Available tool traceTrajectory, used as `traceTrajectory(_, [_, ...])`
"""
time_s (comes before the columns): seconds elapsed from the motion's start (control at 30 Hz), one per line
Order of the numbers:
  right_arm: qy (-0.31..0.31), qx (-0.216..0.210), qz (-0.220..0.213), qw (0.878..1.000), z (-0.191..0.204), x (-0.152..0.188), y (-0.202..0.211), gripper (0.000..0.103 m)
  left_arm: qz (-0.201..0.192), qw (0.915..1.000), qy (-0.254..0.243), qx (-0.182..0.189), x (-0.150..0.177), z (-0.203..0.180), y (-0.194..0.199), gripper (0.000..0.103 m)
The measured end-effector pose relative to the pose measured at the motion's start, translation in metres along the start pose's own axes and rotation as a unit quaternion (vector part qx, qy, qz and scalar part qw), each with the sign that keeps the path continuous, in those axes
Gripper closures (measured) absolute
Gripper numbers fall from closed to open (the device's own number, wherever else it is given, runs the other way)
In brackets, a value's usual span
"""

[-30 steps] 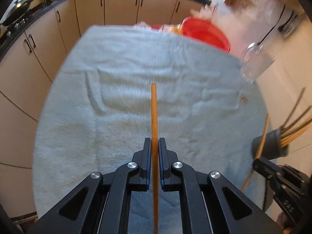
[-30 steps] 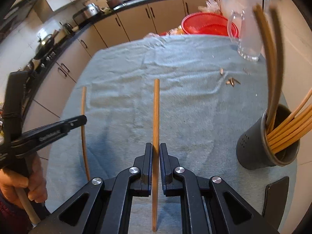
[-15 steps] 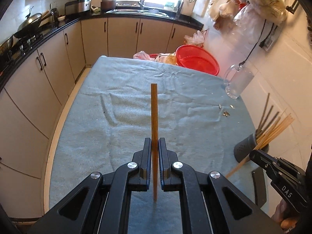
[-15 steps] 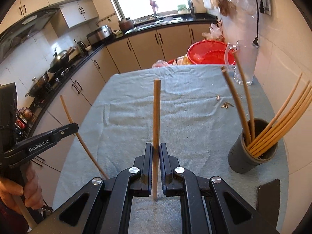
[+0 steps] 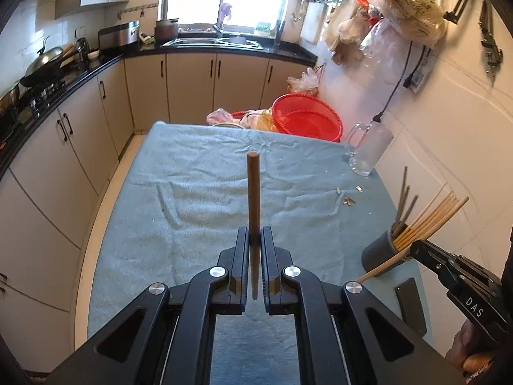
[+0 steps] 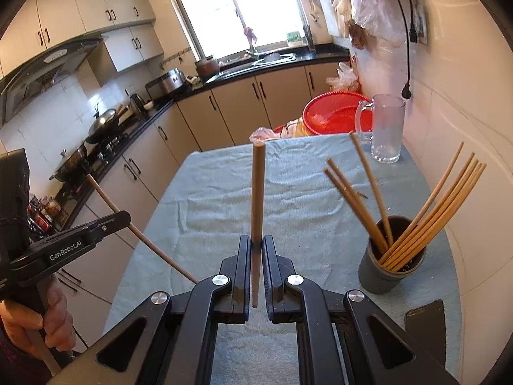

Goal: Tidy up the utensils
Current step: 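Carry the upright chopstick with the right gripper over the black holder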

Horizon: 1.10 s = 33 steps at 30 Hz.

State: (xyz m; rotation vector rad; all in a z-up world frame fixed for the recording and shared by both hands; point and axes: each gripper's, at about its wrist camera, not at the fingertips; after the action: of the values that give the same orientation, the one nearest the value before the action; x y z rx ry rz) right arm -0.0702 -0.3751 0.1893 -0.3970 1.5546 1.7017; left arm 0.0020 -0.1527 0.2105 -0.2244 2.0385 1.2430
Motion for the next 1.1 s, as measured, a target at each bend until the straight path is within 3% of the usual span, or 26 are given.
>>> traceTrajectory(1.1, [-0.07,0.012,-0.074,0.995,-0.066,-0.016,0.078,0.095,-0.027,0.9943,-0.09,0.049,-0.022,-0.096,0.008,0.097])
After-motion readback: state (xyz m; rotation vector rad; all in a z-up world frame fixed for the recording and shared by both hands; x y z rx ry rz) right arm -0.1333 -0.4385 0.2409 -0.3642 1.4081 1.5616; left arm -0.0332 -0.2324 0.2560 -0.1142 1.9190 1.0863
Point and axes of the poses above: each gripper's, at about its wrist camera, not at the fingertips, and y roughly against the way its jaws point, z to its left, x to its underside, and after that the axes turned 9 degrees about x, right-handed
